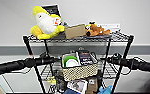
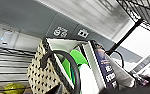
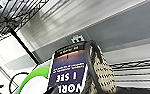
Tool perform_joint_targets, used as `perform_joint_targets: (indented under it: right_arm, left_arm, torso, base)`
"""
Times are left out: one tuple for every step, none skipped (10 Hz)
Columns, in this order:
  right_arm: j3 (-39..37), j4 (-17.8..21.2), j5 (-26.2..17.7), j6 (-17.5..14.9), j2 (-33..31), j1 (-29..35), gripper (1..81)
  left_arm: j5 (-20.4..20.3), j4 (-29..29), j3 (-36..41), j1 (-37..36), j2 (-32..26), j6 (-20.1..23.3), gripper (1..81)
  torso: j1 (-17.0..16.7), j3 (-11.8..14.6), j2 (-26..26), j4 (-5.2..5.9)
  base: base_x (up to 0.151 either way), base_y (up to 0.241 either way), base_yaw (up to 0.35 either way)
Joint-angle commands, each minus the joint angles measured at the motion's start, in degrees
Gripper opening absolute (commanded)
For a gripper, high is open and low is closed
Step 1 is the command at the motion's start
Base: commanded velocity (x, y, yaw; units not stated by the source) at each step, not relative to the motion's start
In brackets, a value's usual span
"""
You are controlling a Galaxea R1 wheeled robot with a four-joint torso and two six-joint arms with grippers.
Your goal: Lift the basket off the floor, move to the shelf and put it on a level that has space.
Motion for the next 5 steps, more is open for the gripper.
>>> perform_joint_targets:
  right_arm:
    - [7.73, 0.97, 1.17, 0.32, -7.19, 5.31, 81.1]
    - [8.69, 1.24, 1.17, 0.32, -9.12, 3.20, 81.1]
    - [10.11, 1.24, 1.17, 0.32, -11.16, 1.18, 81.1]
    - [11.51, 1.24, 1.09, 0.23, -13.51, -0.93, 81.1]
    - [12.04, 1.15, 1.00, 0.23, -14.94, -3.30, 81.1]
  left_arm:
    - [-1.64, 0.52, 9.44, -4.65, -6.74, 0.18, 81.1]
    - [-4.28, 0.61, 11.28, -1.66, -8.32, 0.18, 81.1]
    - [-4.56, 0.69, 12.70, 0.88, -10.01, 0.27, 81.1]
    - [-4.91, 1.56, 14.44, 3.61, -12.01, 0.35, 81.1]
    - [-6.23, 2.36, 16.04, 6.43, -13.61, 0.35, 81.1]
  torso:
    - [0.00, 0.00, 0.00, 0.00]
    - [0.00, 0.00, 0.00, 0.00]
    - [0.00, 0.00, 0.00, 0.00]
    - [-0.02, 0.00, 0.00, 0.00]
    - [-0.02, 0.02, -0.02, 0.00]
  base:
    - [0.000, 0.000, 0.000]
    - [0.000, 0.000, 0.000]
    - [0.000, 0.000, 0.000]
    - [0.000, 0.000, 0.000]
    - [0.000, 0.000, 0.000]
